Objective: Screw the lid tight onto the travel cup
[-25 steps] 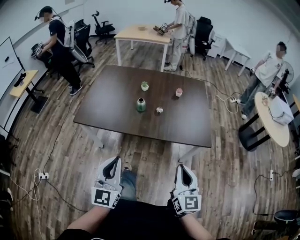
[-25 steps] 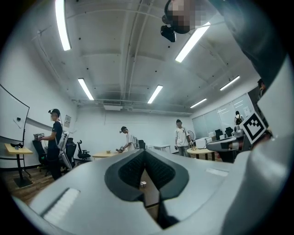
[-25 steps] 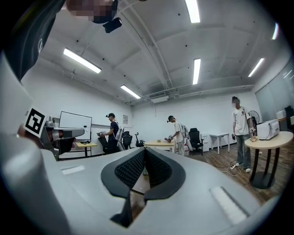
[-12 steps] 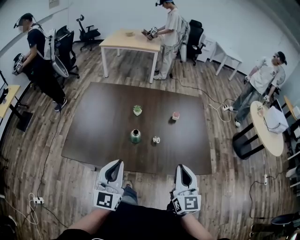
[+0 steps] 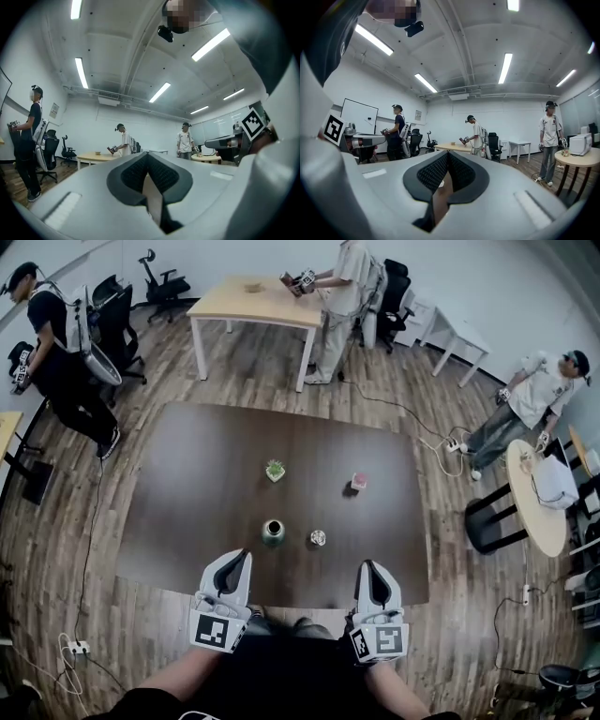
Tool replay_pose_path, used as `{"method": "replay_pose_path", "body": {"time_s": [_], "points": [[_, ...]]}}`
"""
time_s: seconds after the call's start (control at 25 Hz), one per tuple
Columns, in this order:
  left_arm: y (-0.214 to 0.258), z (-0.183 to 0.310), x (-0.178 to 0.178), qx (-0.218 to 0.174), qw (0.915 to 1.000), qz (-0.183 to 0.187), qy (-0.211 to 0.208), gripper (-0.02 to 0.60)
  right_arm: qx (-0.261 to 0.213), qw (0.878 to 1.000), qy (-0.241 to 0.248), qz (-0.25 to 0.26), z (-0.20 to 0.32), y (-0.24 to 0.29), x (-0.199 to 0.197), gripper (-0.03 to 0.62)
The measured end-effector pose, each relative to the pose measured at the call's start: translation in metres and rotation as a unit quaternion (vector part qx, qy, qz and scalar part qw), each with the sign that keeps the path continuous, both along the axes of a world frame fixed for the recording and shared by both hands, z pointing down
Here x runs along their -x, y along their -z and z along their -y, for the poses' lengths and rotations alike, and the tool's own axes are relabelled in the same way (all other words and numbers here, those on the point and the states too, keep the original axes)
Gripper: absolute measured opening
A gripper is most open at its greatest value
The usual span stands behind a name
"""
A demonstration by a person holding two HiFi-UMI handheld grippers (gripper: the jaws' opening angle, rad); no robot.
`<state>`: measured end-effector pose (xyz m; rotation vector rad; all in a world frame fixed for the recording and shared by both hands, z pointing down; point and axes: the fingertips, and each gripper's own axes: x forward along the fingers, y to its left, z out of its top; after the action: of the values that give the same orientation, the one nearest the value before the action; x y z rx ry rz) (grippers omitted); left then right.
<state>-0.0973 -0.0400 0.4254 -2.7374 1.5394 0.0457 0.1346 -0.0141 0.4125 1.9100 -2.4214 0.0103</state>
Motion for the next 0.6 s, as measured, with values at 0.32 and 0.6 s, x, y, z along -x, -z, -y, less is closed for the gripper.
{"method": "replay_pose_path", "body": {"time_s": [0.32, 0.6], "points": [[-0.016, 0.038, -0.032, 0.011, 0.9996, -0.001, -0.027, 0.592, 0.012, 1.0, 0.02, -0.008, 0.036, 0.0, -0.025, 0.009], [-0.087, 0.082, -0.049, 0.027, 0.9928, 0.099, -0.062, 0.591, 0.039, 0.999, 0.025, -0.016, 0.048, -0.018, -0.035, 0.009]]}}
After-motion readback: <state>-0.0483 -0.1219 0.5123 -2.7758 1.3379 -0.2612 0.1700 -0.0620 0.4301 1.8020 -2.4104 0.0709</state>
